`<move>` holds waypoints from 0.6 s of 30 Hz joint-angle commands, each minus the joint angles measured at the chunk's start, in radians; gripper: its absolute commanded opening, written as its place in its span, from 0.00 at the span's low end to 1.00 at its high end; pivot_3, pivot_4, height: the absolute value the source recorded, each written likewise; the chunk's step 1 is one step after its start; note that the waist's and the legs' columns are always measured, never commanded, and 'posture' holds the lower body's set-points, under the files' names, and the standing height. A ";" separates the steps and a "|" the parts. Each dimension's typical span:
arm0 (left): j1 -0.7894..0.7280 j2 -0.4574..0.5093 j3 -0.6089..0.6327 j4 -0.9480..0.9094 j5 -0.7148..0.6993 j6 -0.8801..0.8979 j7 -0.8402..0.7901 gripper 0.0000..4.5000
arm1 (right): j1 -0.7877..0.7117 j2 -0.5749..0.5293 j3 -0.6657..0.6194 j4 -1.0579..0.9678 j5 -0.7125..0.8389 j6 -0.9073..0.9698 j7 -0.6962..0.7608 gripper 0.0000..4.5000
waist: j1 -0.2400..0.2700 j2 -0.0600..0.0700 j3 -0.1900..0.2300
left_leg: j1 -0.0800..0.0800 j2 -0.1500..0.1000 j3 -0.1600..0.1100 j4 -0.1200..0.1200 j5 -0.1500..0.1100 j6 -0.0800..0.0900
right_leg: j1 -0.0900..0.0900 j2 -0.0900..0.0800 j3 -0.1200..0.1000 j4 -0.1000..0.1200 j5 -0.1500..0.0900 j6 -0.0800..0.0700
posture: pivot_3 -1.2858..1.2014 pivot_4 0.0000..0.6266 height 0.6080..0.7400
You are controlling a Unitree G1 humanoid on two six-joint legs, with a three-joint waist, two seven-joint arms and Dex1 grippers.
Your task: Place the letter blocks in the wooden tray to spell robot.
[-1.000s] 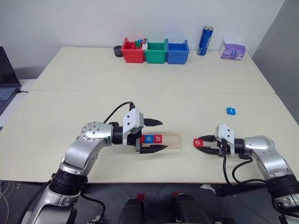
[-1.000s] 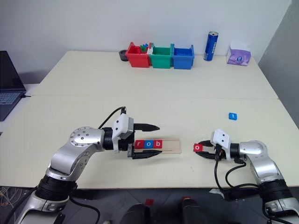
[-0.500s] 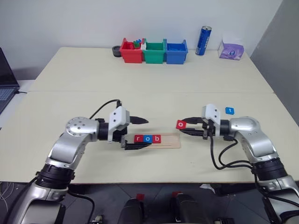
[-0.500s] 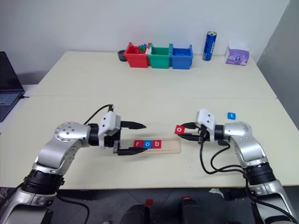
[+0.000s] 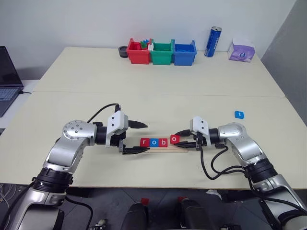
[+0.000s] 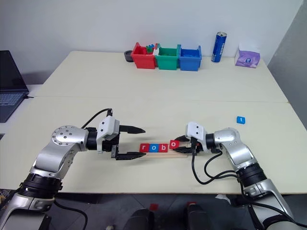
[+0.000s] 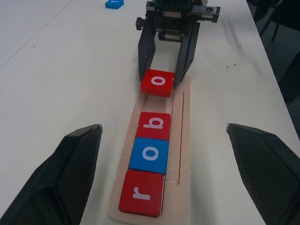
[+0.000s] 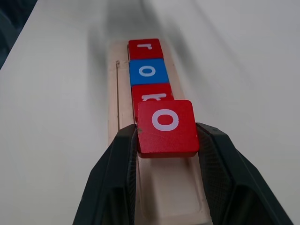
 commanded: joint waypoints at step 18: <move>-0.011 -0.007 0.012 -0.056 -0.009 0.012 0.007 1.00 | -0.048 0.041 0.031 0.048 -0.049 -0.025 0.017 0.32 | -0.001 0.000 0.000 | 0.000 0.000 0.000 0.000 0.000 0.000 | 0.000 0.000 0.000 0.000 0.000 0.000 | 0.52 0.24 1.00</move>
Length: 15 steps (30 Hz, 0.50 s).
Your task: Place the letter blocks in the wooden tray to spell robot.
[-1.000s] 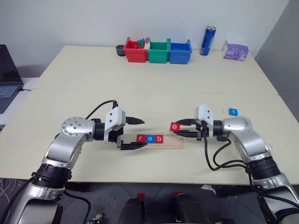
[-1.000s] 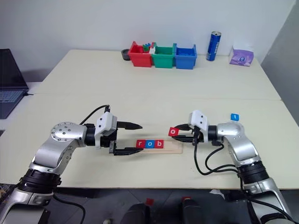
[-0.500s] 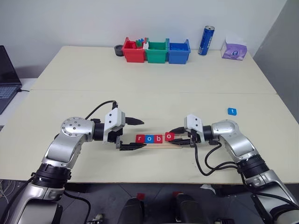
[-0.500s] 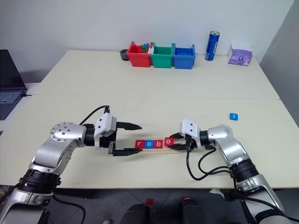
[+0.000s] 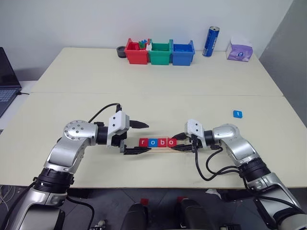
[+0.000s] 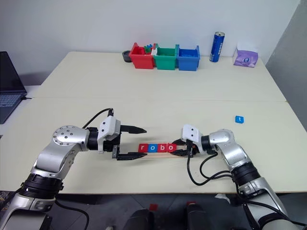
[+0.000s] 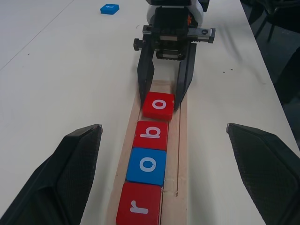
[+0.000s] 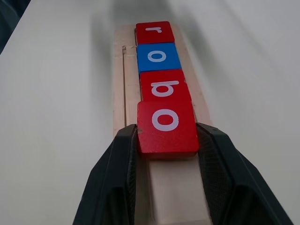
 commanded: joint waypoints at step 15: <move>-0.013 -0.008 0.011 -0.049 -0.007 0.012 0.014 1.00 | -0.046 0.013 -0.001 0.031 -0.028 -0.038 0.000 0.32 | 0.000 0.000 0.000 | 0.000 0.000 0.000 0.000 0.000 0.000 | 0.000 0.000 0.000 0.000 0.000 0.000 | 0.52 0.24 1.00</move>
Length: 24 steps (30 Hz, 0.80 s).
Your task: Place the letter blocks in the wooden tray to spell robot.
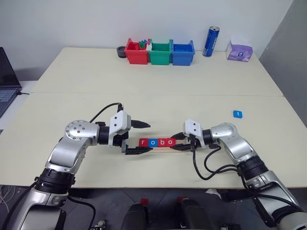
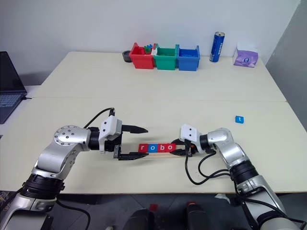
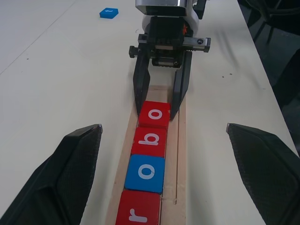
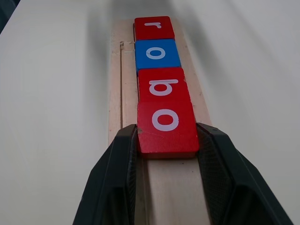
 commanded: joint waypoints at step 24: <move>-0.010 -0.008 0.007 -0.026 -0.002 -0.014 0.010 1.00 | -0.037 -0.020 -0.022 0.006 0.014 -0.004 0.023 0.98 | 0.000 0.000 0.000 | 0.000 0.000 0.000 0.000 0.000 0.000 | 0.000 0.000 0.000 0.000 0.000 0.000 | 0.52 0.24 1.00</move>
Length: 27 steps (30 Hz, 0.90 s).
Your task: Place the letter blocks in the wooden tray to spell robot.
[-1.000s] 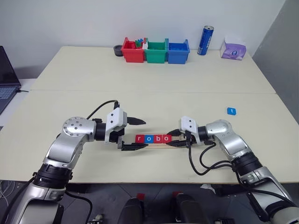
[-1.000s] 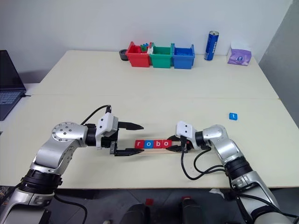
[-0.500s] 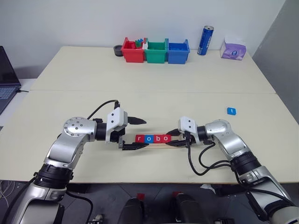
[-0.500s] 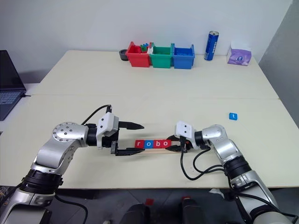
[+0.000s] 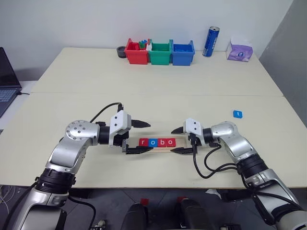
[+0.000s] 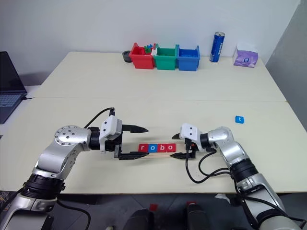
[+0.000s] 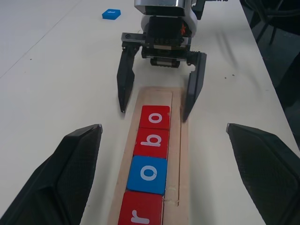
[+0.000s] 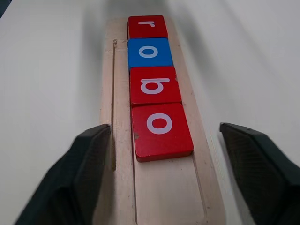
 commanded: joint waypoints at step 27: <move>-0.118 -0.264 -0.084 -0.043 0.051 0.048 0.210 1.00 | 0.295 -0.029 -0.502 -0.408 0.087 0.444 -0.752 0.98 | 0.002 0.000 0.000 | 0.000 -0.001 0.001 0.001 0.000 0.000 | 0.000 0.000 0.002 0.000 0.000 0.001 | 0.52 0.24 1.00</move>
